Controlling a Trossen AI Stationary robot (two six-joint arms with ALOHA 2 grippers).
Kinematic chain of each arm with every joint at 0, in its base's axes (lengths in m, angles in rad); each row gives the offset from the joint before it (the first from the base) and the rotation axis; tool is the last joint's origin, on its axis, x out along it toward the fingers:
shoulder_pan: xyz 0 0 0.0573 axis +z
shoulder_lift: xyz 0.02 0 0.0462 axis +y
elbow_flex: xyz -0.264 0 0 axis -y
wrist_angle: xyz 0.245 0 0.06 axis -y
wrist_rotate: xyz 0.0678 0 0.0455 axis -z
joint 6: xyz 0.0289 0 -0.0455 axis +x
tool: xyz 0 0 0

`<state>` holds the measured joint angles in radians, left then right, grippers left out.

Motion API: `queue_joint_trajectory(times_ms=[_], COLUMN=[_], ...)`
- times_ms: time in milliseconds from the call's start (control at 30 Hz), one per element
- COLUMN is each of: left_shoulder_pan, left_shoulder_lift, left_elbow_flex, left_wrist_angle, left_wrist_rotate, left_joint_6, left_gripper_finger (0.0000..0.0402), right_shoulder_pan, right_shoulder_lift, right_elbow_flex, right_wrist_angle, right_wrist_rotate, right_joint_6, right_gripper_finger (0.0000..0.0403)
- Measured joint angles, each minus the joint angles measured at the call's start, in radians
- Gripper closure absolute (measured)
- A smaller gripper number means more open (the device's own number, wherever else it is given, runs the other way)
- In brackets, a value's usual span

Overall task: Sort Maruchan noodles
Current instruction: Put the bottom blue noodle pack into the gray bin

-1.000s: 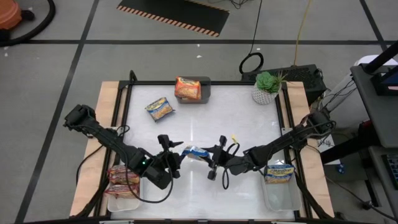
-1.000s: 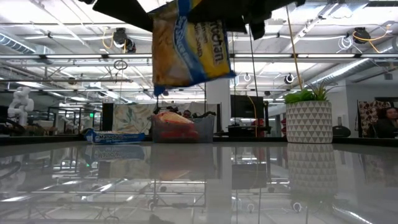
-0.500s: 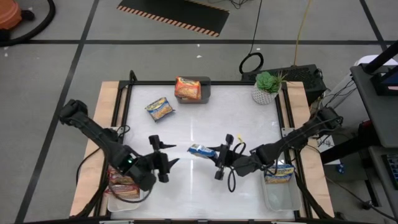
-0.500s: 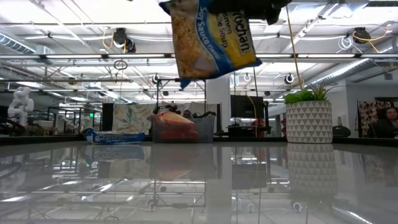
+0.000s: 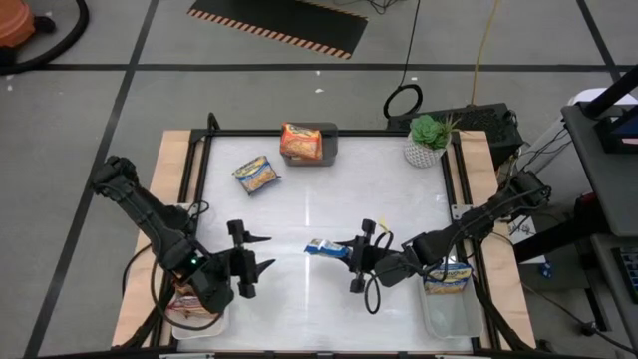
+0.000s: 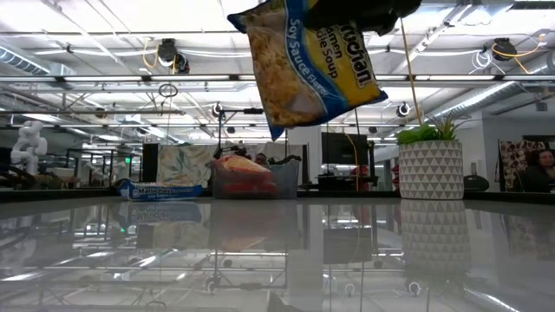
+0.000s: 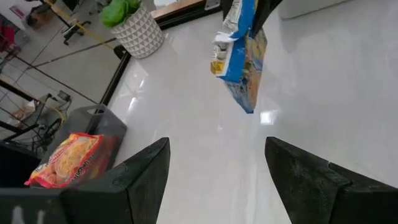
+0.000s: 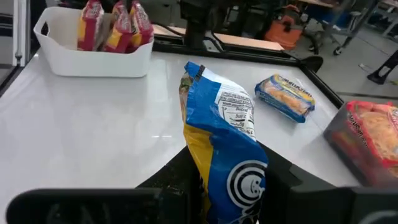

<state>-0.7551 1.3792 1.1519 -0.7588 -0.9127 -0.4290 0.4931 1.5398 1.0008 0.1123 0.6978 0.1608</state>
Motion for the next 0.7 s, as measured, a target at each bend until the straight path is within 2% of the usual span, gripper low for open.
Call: queue_joint_trajectory(times_ms=[200, 400, 600, 700], left_shoulder_pan=[0.0, 0.0, 0.001, 0.001], left_shoulder_lift=[0.0, 0.0, 0.0, 0.0], left_elbow_flex=[0.0, 0.0, 0.0, 0.0], left_wrist_angle=[-0.002, -0.007, -0.026, -0.036], left_wrist_rotate=[0.0, 0.009, 0.018, 0.019], left_joint_6=[0.0, 0.0, -0.001, -0.016], left_gripper_finger=[0.0133, 0.0133, 0.0133, 0.0133], right_shoulder_pan=[0.0, 0.008, 0.078, 0.129], right_shoulder_lift=[-0.012, -0.078, -0.146, -0.175], right_elbow_flex=[0.0, 0.025, 0.069, 0.134], right_wrist_angle=[-0.085, -0.364, -0.495, -0.599], right_wrist_rotate=[-0.069, -0.127, -0.136, -0.153], right_joint_6=[0.047, 0.238, 0.321, 0.366], right_gripper_finger=[0.0308, 0.0308, 0.0308, 0.0308])
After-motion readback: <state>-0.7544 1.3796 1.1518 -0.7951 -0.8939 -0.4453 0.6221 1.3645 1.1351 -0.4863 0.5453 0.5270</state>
